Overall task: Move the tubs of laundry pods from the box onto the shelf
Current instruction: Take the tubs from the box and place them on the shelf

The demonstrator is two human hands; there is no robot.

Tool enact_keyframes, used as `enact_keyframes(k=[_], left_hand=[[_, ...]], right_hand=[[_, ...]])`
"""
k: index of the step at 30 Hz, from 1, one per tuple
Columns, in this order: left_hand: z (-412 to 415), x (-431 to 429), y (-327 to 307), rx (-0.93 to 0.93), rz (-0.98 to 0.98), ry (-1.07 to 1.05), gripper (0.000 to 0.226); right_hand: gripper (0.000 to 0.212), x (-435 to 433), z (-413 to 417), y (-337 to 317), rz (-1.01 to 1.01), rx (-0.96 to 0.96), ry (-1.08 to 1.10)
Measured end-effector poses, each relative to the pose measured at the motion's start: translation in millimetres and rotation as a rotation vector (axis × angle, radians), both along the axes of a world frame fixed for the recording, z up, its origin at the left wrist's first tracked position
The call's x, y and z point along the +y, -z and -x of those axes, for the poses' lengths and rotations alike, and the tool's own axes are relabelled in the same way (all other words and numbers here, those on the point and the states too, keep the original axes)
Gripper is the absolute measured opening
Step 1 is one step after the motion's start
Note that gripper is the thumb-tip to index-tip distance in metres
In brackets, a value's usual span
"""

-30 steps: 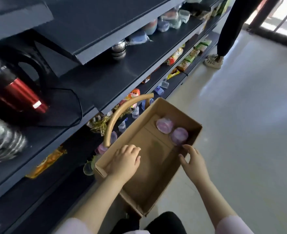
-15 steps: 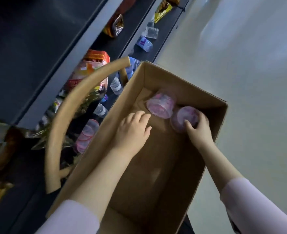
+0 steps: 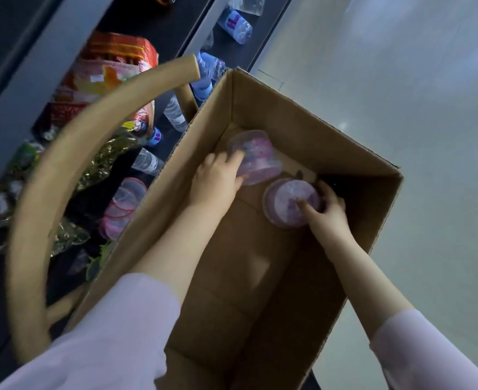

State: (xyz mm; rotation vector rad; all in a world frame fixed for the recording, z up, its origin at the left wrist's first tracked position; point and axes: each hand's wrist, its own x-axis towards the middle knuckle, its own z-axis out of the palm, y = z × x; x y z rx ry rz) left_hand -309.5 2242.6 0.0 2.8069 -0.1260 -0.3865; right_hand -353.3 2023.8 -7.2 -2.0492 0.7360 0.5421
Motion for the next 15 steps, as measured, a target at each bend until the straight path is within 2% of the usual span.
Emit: enact_keyframes(k=[4,11,13,15], left_hand=[[37.4,13.1,-6.8,0.004,0.157,-0.135,0.041],[108.8,31.2,-24.1,0.01,0.335,-0.481,0.029],[122.5,37.3,-23.8,0.0,0.368,-0.568,0.024],[132.0,42.2,-21.7,0.027,0.406,-0.666,0.022]], right_hand=[[0.087,5.9,7.6,0.0,-0.167,0.099,0.091],[0.044,21.0,31.1,13.7,-0.227,0.163,0.116],[0.046,26.1,33.3,19.4,-0.216,0.216,0.115],[0.059,32.5,33.1,22.6,-0.273,0.283,0.141]])
